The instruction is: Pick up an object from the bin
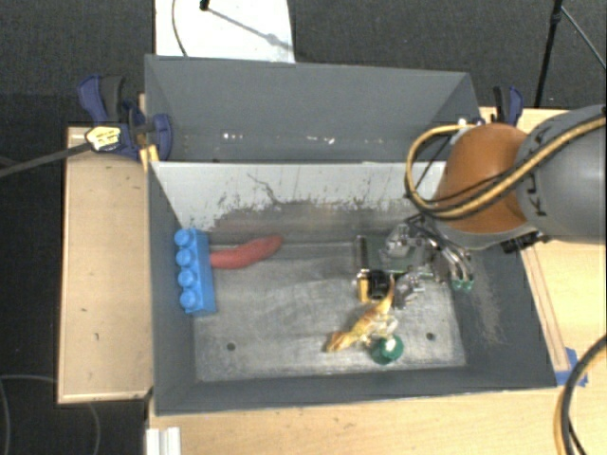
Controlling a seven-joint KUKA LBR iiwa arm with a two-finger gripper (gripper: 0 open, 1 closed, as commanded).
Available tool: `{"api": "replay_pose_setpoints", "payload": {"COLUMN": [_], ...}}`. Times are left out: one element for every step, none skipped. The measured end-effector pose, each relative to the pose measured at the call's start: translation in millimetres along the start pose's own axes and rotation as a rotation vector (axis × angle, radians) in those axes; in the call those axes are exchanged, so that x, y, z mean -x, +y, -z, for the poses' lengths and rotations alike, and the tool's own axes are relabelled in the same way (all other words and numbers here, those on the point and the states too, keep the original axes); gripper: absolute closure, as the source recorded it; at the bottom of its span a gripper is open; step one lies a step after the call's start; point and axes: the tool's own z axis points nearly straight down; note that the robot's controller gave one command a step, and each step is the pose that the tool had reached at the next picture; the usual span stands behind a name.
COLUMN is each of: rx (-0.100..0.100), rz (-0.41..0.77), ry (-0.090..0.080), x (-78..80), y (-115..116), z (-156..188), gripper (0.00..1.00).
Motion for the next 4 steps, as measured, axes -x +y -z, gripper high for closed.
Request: {"api": "replay_pose_setpoints", "payload": {"rx": [0.0,0.003,0.007,0.01], "rz": [0.001,0.0,0.021,0.233], "ry": [0.0,0.015,0.028,0.022], "x": [0.1,-4.4,-20.2,8.3], "y": [0.0,-2.1,-2.5,5.8], "z": [0.0,2.6,37.5,159.5], "gripper": [1.0,1.0,1.0,1.0]}}
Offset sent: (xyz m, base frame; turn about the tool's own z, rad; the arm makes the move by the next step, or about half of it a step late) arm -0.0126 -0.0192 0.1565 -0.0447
